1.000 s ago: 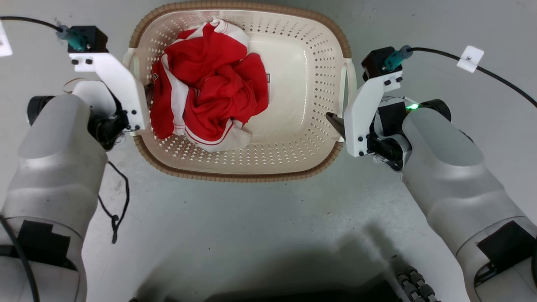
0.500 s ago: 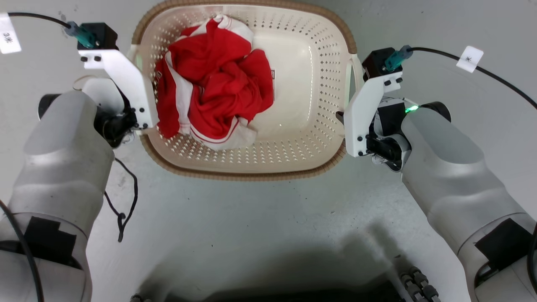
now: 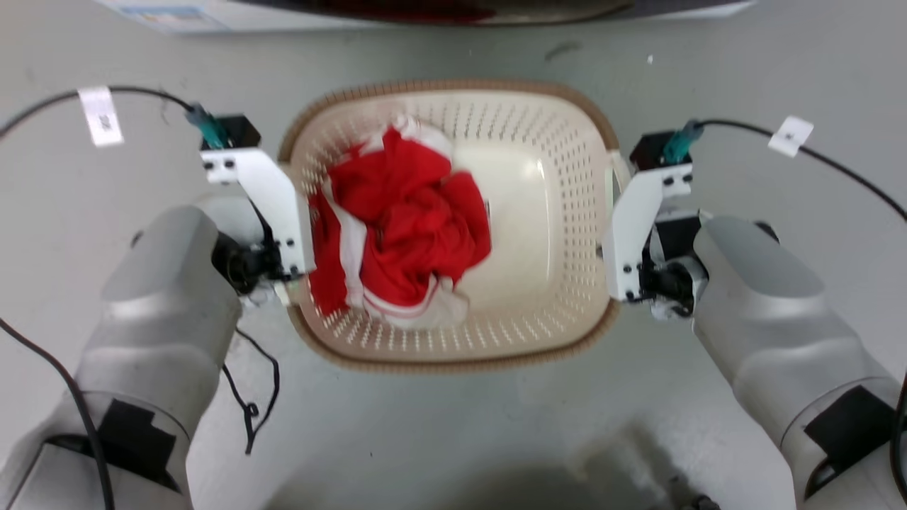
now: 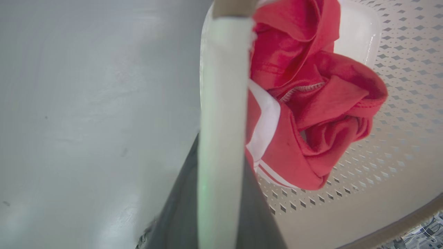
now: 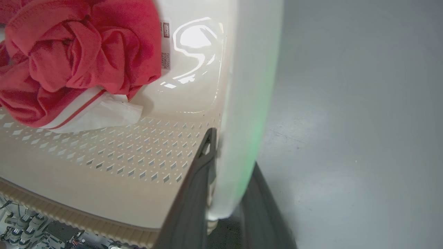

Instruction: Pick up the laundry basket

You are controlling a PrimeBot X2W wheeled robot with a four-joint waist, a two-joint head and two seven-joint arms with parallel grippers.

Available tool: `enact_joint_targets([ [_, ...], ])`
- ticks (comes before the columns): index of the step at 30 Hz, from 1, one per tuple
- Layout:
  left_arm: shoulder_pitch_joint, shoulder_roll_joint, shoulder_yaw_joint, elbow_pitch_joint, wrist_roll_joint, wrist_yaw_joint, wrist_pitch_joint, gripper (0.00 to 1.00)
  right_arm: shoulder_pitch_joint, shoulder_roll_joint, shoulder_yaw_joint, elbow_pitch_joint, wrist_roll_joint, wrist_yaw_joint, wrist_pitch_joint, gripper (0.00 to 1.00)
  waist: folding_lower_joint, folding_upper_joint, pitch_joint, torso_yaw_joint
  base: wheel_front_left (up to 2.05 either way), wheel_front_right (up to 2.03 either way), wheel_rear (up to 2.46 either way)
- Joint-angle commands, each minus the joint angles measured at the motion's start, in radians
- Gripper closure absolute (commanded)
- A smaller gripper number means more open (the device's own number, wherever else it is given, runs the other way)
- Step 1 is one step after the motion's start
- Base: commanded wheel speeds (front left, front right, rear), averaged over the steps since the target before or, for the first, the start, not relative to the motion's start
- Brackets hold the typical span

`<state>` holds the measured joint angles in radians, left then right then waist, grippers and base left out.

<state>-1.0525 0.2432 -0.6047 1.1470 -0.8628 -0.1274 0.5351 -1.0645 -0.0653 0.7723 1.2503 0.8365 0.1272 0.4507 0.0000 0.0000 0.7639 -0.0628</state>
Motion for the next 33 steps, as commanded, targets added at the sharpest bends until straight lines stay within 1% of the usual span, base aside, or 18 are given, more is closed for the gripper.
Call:
enact_joint_targets([
  [1, 0.013, -0.033, -0.004, -0.008, -0.015, -0.005, 0.01, 1.0, 0.011, 0.027, 0.006, -0.009, 0.012, 0.007, 0.008, 1.0, 0.0, 0.0, -0.053, 0.005, 0.0, 0.0, 0.0],
  [7, 0.065, -0.06, -0.033, 0.0, -0.06, -0.009, 0.068, 1.0, 0.05, 0.029, 0.023, 0.007, 0.037, 0.009, 0.08, 1.0, 0.0, 0.0, -0.177, 0.006, 0.0, 0.0, 0.0],
  [13, 0.131, -0.085, -0.056, 0.018, -0.105, -0.009, 0.137, 1.0, 0.106, 0.031, 0.038, 0.018, 0.059, 0.009, 0.143, 1.0, 0.0, 0.0, -0.322, 0.013, 0.0, 0.0, 0.0],
  [19, 0.186, -0.1, -0.072, 0.043, -0.141, -0.009, 0.2, 1.0, 0.168, 0.031, 0.05, 0.023, 0.081, 0.01, 0.205, 1.0, 0.0, 0.0, -0.454, 0.02, 0.0, 0.0, 0.0],
  [26, 0.239, -0.121, -0.083, 0.07, -0.172, -0.01, 0.259, 1.0, 0.224, 0.032, 0.059, 0.027, 0.105, 0.01, 0.282, 1.0, 0.0, 0.0, -0.579, 0.027, 0.0, 0.0, 0.0],
  [33, 0.291, -0.135, -0.08, 0.094, -0.199, -0.01, 0.298, 1.0, 0.269, 0.033, 0.061, 0.029, 0.13, 0.01, 0.336, 1.0, 0.0, 0.0, -0.681, 0.025, 0.0, 0.0, 0.0],
])
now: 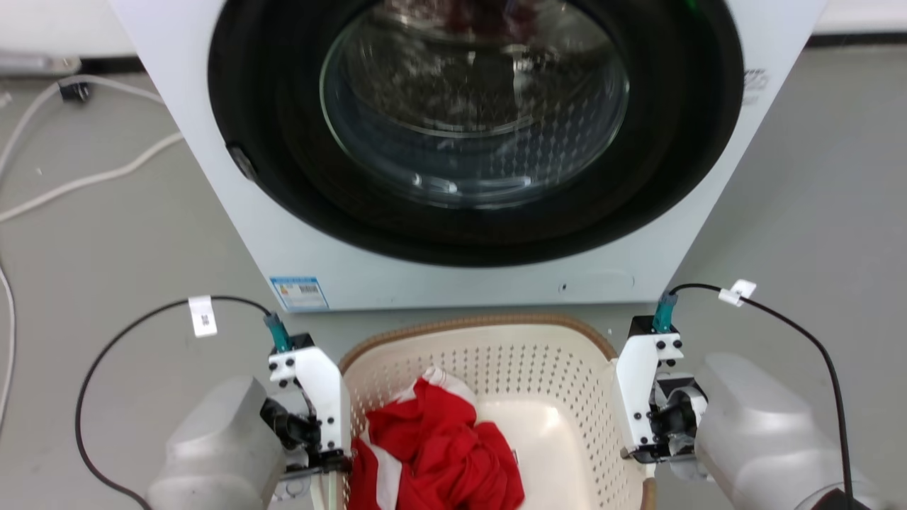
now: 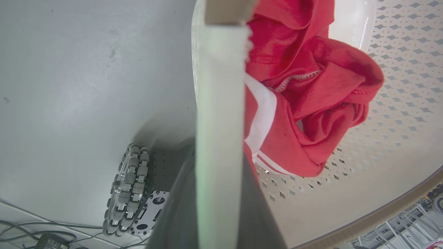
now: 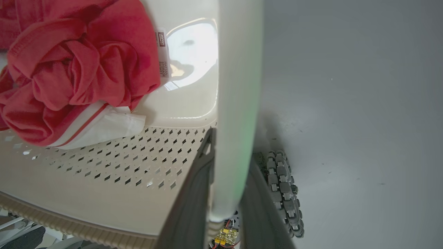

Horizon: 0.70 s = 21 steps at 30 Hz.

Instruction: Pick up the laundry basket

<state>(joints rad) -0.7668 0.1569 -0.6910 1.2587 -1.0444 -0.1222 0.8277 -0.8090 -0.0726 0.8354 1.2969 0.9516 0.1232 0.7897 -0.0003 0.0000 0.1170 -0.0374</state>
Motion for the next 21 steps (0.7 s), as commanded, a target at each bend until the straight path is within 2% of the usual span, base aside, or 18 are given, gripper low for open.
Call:
enact_joint_targets([
  [1, 0.01, -0.05, 0.004, -0.015, -0.019, -0.015, 0.007, 1.0, 0.019, 0.041, -0.003, -0.018, 0.019, 0.014, 0.002, 1.0, 0.0003, 0.0, -0.047, -0.001, 0.0, 0.0, 0.0],
  [5, 0.038, -0.059, 0.002, -0.004, -0.026, -0.014, 0.021, 1.0, 0.035, 0.041, 0.0, -0.017, 0.022, 0.014, 0.029, 1.0, 0.0003, 0.0, -0.098, -0.007, 0.0, 0.0, 0.0],
  [21, 0.031, -0.06, -0.002, 0.007, -0.031, -0.014, 0.002, 1.0, 0.053, 0.041, -0.034, -0.015, -0.004, 0.014, 0.038, 1.0, 0.0003, 0.0, -0.173, -0.016, 0.0, 0.0, 0.0],
])
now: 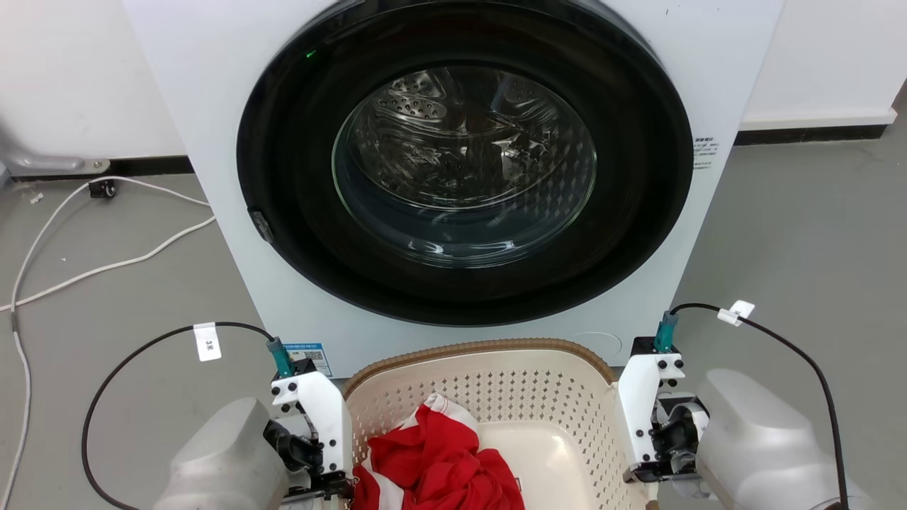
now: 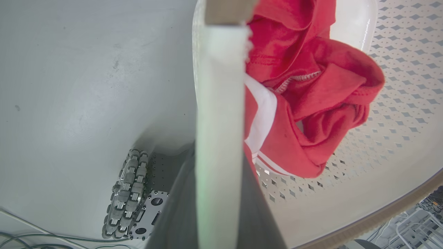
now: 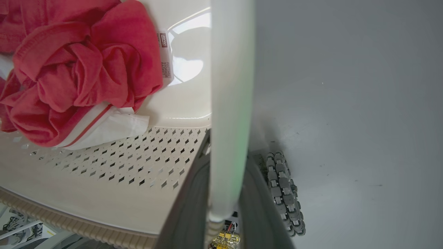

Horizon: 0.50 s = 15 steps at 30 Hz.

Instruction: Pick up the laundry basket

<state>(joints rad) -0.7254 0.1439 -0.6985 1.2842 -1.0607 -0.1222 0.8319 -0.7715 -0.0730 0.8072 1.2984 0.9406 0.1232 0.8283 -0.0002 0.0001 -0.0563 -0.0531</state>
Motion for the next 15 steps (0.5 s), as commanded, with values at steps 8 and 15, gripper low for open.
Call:
enact_joint_targets([
  [8, -0.003, -0.05, 0.003, -0.014, -0.022, -0.015, 0.02, 1.0, 0.035, 0.041, -0.017, -0.017, -0.005, 0.014, 0.014, 1.0, 0.0002, -0.0001, -0.019, -0.004, 0.0, 0.0, 0.0],
  [15, 0.006, -0.056, 0.004, -0.011, -0.033, -0.015, 0.035, 1.0, 0.04, 0.041, -0.022, -0.017, -0.011, 0.014, 0.024, 1.0, 0.0002, -0.0001, -0.023, -0.004, 0.0, 0.0, 0.0],
])
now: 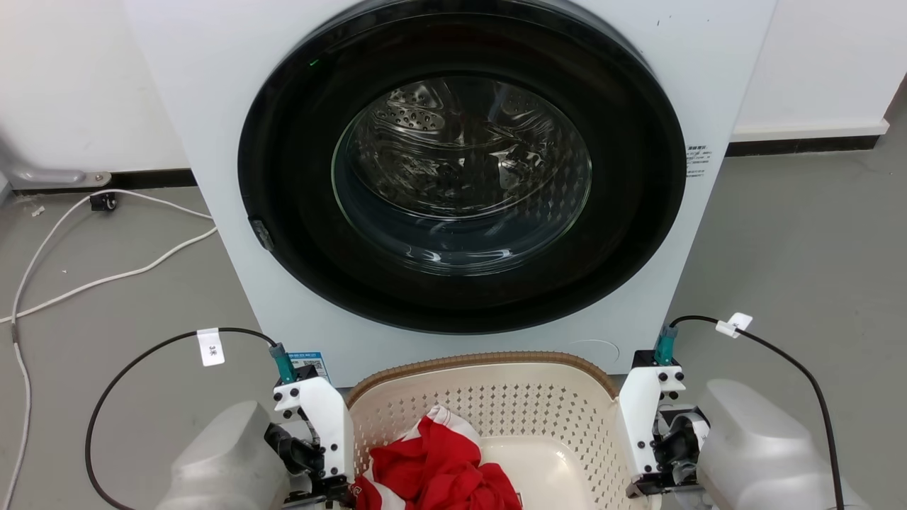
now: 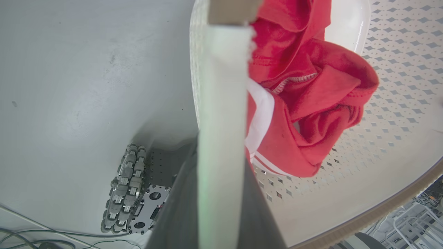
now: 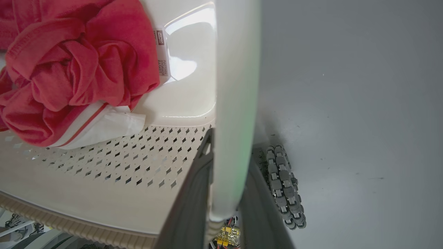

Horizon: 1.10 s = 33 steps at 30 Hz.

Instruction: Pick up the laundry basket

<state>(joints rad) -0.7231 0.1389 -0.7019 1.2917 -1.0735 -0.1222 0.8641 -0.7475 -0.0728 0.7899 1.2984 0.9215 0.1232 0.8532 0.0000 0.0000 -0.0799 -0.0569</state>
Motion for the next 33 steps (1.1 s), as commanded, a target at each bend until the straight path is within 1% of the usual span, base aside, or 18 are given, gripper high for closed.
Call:
enact_joint_targets([
  [1, 0.005, -0.052, 0.008, -0.018, -0.02, -0.015, 0.004, 1.0, 0.016, 0.041, -0.004, -0.017, 0.009, 0.014, 0.001, 1.0, 0.0, 0.0, 0.0, 0.0, 0.0, 0.0, 0.0],
  [33, 0.013, -0.063, 0.008, -0.013, -0.04, -0.007, 0.01, 1.0, 0.016, 0.043, -0.009, -0.017, -0.017, 0.014, -0.045, 1.0, 0.0, 0.0, 0.003, 0.013, 0.0, 0.0, 0.0],
])
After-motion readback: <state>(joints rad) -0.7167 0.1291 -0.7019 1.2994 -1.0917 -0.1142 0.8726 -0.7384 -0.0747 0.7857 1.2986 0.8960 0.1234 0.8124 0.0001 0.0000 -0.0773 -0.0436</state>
